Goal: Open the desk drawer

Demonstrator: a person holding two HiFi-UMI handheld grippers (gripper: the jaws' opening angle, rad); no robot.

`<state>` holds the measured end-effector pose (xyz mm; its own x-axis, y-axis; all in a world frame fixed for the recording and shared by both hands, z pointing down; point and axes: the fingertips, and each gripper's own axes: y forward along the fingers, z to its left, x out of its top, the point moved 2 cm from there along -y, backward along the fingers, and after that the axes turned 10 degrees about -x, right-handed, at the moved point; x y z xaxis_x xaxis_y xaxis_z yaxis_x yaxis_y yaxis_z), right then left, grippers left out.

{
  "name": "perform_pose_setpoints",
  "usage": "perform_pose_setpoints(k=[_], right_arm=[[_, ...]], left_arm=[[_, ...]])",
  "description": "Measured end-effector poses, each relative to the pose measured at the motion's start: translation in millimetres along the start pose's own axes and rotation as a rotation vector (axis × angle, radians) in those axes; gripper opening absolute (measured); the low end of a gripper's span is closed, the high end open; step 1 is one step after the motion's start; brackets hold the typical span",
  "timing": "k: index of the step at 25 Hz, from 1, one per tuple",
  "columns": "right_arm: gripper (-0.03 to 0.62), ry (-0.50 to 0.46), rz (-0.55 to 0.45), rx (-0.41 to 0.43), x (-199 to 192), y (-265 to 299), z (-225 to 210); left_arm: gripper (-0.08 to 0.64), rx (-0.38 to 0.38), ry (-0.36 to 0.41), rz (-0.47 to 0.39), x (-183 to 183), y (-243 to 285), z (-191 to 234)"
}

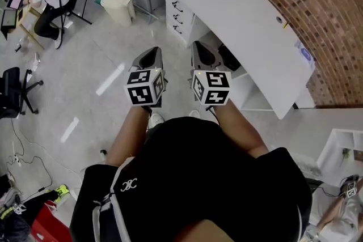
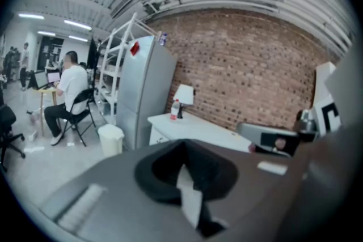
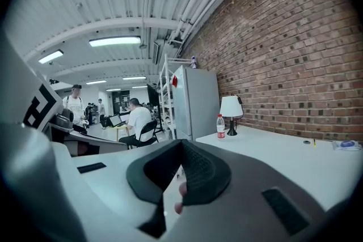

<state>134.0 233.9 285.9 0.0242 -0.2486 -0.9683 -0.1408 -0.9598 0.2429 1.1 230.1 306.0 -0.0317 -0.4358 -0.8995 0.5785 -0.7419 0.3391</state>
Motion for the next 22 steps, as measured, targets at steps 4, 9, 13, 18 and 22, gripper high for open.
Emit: perform_pose_setpoints(k=[4,9,13,18,22], right_arm=[[-0.002,-0.006,0.0,-0.007,2.3,7.0,13.1],[-0.002,-0.013,0.005,-0.019,2.0,17.9,39.0],[-0.002,0.02,0.023,-0.04,0.0,26.5,58.3],[-0.002,0.022,0.04,-0.074,-12.1,32.3,78.1],[-0.002,0.002,0.062,-0.091,-19.8,41.0,79.7]], left_arm=[[-0.002,-0.016,-0.001,-0.008,4.7,-2.6,12.5],[-0.002,-0.037,-0.006,-0.014,7.7,-9.0,38.0],[-0.002,-0.067,-0.012,-0.014,9.1,-16.3,60.8],[-0.002,-0.107,-0.029,0.012,-3.5,-17.2,83.0],[-0.002,-0.126,-0.051,0.027,-8.1,-9.7,92.7]])
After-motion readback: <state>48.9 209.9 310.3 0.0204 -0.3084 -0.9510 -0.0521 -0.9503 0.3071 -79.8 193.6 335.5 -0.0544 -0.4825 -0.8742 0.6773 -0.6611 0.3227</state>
